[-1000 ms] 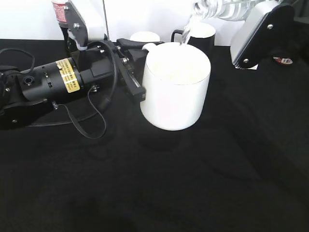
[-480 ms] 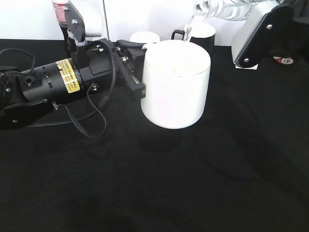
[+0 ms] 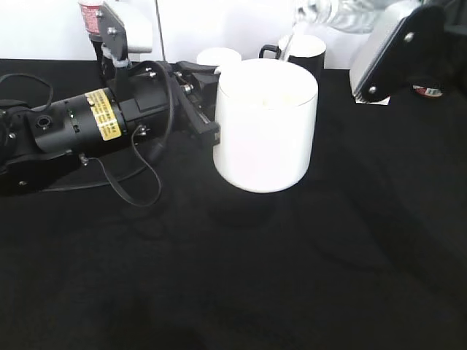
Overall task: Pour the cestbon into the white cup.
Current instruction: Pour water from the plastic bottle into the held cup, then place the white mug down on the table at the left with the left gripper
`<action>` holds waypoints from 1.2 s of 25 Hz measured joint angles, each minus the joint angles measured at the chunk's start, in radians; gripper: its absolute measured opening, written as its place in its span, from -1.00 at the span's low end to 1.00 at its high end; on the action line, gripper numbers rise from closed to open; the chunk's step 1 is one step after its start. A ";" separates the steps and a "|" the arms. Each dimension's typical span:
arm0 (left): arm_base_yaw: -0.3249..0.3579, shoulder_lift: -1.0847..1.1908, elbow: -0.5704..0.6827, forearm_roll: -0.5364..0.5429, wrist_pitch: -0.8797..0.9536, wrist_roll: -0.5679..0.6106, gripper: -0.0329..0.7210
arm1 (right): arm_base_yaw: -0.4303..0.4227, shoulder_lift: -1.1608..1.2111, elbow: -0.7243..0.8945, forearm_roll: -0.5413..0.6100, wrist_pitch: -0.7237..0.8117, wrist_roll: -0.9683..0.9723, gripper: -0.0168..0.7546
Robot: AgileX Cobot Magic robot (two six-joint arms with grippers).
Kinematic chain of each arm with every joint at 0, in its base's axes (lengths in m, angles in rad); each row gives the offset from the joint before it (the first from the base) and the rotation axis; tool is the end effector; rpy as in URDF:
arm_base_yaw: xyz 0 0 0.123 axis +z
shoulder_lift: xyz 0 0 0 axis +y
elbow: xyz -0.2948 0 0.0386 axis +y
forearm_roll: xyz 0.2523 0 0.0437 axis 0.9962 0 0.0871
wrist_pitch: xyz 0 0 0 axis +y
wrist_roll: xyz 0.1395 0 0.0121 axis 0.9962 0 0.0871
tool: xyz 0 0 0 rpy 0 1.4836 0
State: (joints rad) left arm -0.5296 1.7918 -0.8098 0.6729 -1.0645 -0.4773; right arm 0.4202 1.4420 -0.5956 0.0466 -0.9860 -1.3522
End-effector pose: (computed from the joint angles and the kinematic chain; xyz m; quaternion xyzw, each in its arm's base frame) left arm 0.3032 -0.2659 0.2235 0.3397 0.5998 -0.4040 0.6013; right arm 0.3096 0.1324 0.2916 -0.4675 0.4116 -0.3533 0.6980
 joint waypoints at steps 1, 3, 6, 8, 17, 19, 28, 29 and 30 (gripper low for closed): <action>0.000 0.000 0.000 -0.006 -0.008 0.000 -0.75 | 0.000 0.000 0.000 0.000 0.028 0.132 0.30; 0.000 0.000 0.000 -0.063 -0.022 0.000 -0.75 | 0.000 0.000 0.000 0.002 0.054 0.487 0.30; 0.042 -0.015 0.000 -0.109 -0.027 0.000 -0.75 | 0.000 0.001 0.016 0.036 0.055 0.843 0.30; 0.119 -0.047 0.000 -0.111 -0.029 0.000 -0.75 | 0.000 0.001 0.057 0.155 0.056 0.905 0.30; 0.336 -0.081 0.027 -0.165 0.056 0.173 -0.78 | 0.000 0.001 0.082 0.339 0.056 0.964 0.30; 0.336 -0.013 0.027 -0.231 0.005 0.205 -0.79 | 0.000 0.001 0.082 0.339 0.056 0.964 0.30; 0.280 0.341 -0.106 -0.473 -0.073 0.368 -0.79 | 0.000 0.001 0.082 0.340 0.056 0.964 0.29; 0.280 0.375 -0.148 -0.483 -0.073 0.371 -0.79 | 0.000 0.001 0.082 0.340 0.056 0.964 0.29; 0.280 0.409 -0.185 -0.488 -0.074 0.372 -0.79 | 0.000 0.001 0.082 0.340 0.056 0.964 0.29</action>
State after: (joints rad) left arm -0.2500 2.2009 -0.9953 0.1846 -1.1388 -0.1050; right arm 0.4202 1.4429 -0.5136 0.3863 -0.9299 -0.3880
